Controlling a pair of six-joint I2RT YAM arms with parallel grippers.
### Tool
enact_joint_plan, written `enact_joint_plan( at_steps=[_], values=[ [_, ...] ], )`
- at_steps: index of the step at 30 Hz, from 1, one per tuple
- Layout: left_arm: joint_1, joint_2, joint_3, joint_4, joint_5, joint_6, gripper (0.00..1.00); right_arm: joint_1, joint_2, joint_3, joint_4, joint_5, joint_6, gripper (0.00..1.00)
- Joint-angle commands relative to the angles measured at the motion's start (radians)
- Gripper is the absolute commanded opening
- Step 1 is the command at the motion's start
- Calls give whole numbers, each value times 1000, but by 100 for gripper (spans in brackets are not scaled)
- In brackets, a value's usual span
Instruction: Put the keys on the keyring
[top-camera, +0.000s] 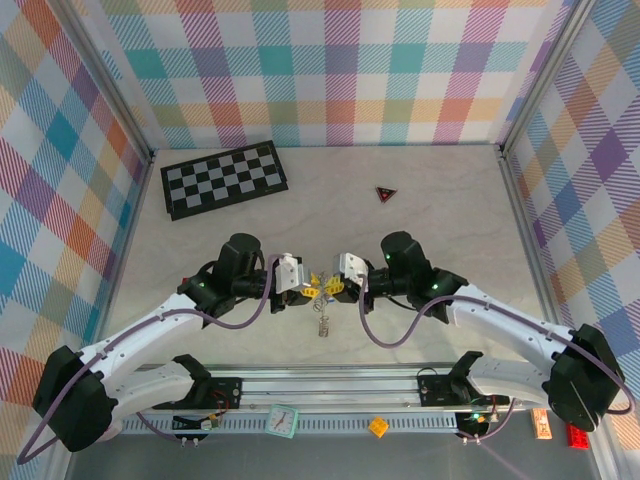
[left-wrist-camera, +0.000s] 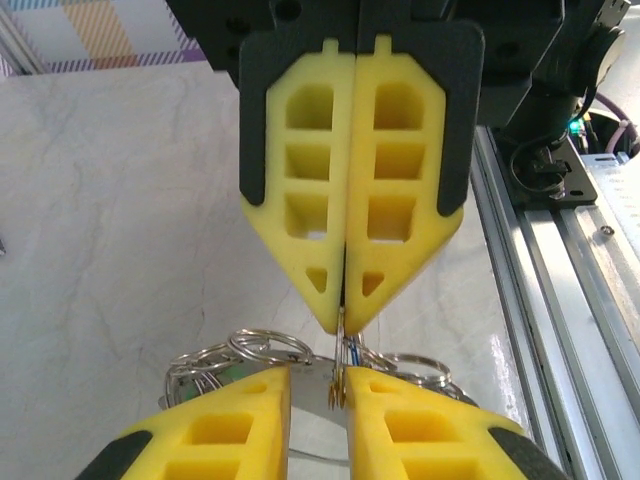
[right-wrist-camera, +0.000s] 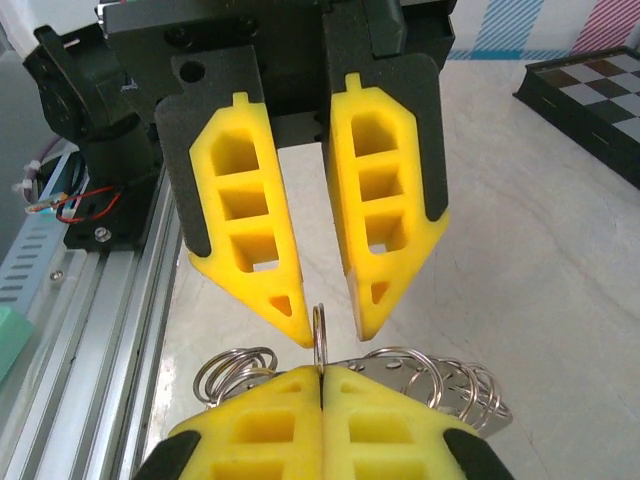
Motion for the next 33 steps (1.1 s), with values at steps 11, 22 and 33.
enact_joint_plan(
  at_steps=[11,22,33],
  values=[
    [-12,12,73,-73,3,32,13,31,73,179,-240,-9,-156,0],
    [-13,-11,32,2,28,-9,0,6,32,108,-124,15,-3,28],
    [-13,-34,-40,137,41,-115,0,-1,-56,-104,96,107,192,32]
  ],
)
